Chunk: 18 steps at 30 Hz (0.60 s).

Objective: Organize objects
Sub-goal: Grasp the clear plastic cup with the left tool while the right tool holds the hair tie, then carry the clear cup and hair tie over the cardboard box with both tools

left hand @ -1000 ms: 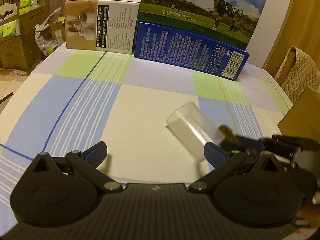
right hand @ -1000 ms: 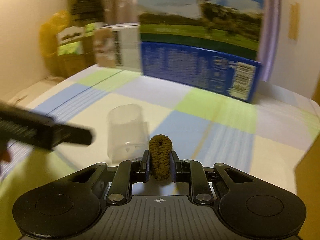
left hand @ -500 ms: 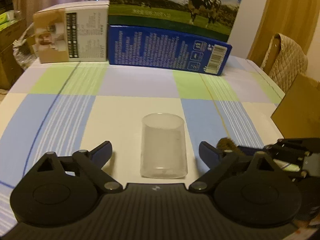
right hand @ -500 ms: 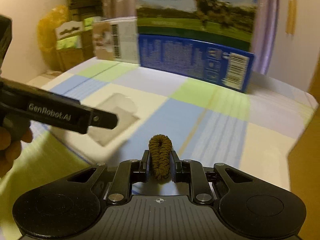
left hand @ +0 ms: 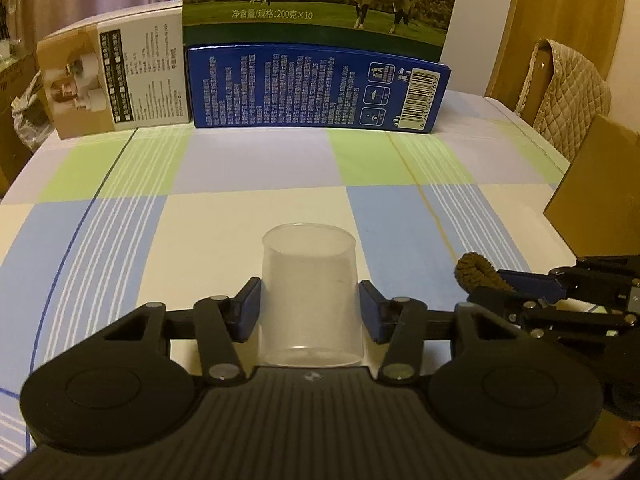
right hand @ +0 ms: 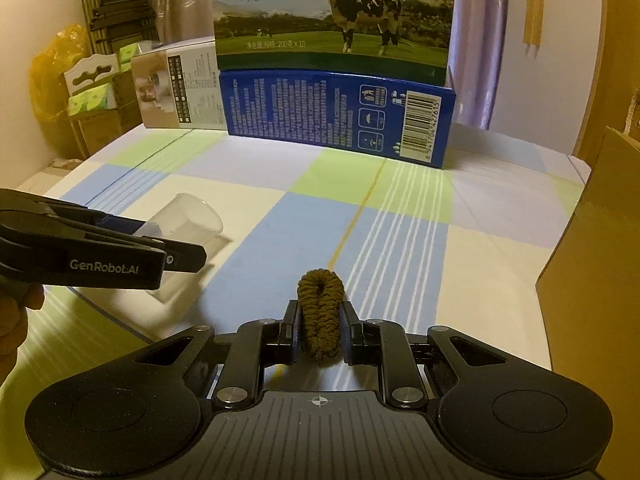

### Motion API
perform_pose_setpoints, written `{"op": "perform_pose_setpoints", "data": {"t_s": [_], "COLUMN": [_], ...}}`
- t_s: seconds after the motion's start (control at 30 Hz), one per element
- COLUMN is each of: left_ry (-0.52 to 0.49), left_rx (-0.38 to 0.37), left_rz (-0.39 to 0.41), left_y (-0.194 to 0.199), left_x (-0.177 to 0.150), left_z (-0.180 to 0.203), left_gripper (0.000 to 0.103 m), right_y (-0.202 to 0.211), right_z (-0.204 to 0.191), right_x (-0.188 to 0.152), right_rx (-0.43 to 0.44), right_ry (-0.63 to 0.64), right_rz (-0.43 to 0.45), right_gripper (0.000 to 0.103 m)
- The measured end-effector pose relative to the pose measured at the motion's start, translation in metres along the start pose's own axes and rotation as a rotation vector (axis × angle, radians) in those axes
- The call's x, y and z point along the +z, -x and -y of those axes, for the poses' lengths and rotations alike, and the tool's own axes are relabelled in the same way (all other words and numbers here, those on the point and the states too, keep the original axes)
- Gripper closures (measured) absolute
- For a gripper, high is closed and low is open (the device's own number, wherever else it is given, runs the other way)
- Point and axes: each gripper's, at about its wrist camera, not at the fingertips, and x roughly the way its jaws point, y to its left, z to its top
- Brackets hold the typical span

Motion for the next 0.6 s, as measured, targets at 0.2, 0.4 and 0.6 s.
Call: {"op": "perform_pose_setpoints", "data": {"t_s": [0.2,0.4,0.6], "left_ry": [0.008,0.038,0.044], "left_rx": [0.022,0.014,0.014], "left_rz": [-0.032,-0.064,-0.072], "left_y": [0.014,0.035,0.068], "left_x": [-0.009,-0.026,-0.047], "left_z": [0.003,0.016,0.034], "left_gripper": [0.057,0.057,0.057], "right_y": [0.012,0.033,0.066], "right_z": [-0.002,-0.009,-0.02], "right_x": [-0.007,-0.017,-0.031], "right_rx": [0.002,0.008,0.03], "right_ry": [-0.025,-0.059,-0.099], "right_rz": [-0.025,-0.052,-0.061], "right_gripper": [0.087,0.087,0.087]}}
